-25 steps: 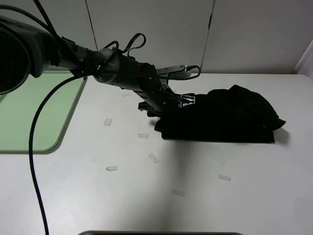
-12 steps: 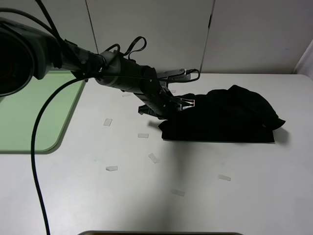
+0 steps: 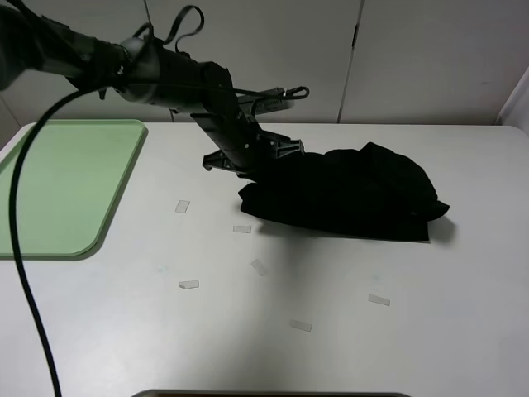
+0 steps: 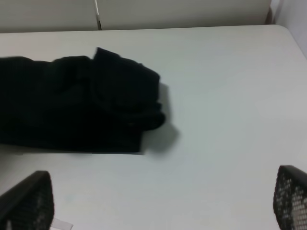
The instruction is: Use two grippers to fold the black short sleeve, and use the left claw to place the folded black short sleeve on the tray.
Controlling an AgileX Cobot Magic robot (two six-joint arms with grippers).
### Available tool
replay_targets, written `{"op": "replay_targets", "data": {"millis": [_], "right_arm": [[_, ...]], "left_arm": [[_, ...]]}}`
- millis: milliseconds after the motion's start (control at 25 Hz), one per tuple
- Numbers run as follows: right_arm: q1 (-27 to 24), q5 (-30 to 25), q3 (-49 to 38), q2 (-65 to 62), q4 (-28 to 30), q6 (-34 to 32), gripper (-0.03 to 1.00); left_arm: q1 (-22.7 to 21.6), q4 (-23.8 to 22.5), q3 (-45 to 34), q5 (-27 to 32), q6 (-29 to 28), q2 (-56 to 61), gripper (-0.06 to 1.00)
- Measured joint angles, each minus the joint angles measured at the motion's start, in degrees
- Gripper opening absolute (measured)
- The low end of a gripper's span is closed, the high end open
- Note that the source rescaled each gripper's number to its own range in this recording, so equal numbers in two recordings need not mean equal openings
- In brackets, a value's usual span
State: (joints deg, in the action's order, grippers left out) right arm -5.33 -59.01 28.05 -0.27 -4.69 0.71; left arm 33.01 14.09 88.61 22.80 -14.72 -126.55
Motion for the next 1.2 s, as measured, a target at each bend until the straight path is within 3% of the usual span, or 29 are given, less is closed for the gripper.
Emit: {"op": "replay_targets", "data": {"millis": [520, 800, 1000, 1200], "right_arm": [[0.0, 0.0, 0.0, 0.0, 0.0, 0.0, 1.0], [0.0, 0.0, 0.0, 0.0, 0.0, 0.0, 1.0], [0.0, 0.0, 0.0, 0.0, 0.0, 0.0, 1.0], [0.0, 0.0, 0.0, 0.0, 0.0, 0.0, 1.0]], "left_arm": [[-3.5, -11.6, -0.1, 14.6, 0.1, 12.2, 0.08], [-3.6, -13.6, -0.1, 20.2, 0.2, 16.6, 0.08], [-3.5, -13.4, 0.0, 20.7, 0.2, 17.8, 0.08], [-1.8, -12.5, 0.2, 14.7, 0.2, 16.6, 0.08]]}}
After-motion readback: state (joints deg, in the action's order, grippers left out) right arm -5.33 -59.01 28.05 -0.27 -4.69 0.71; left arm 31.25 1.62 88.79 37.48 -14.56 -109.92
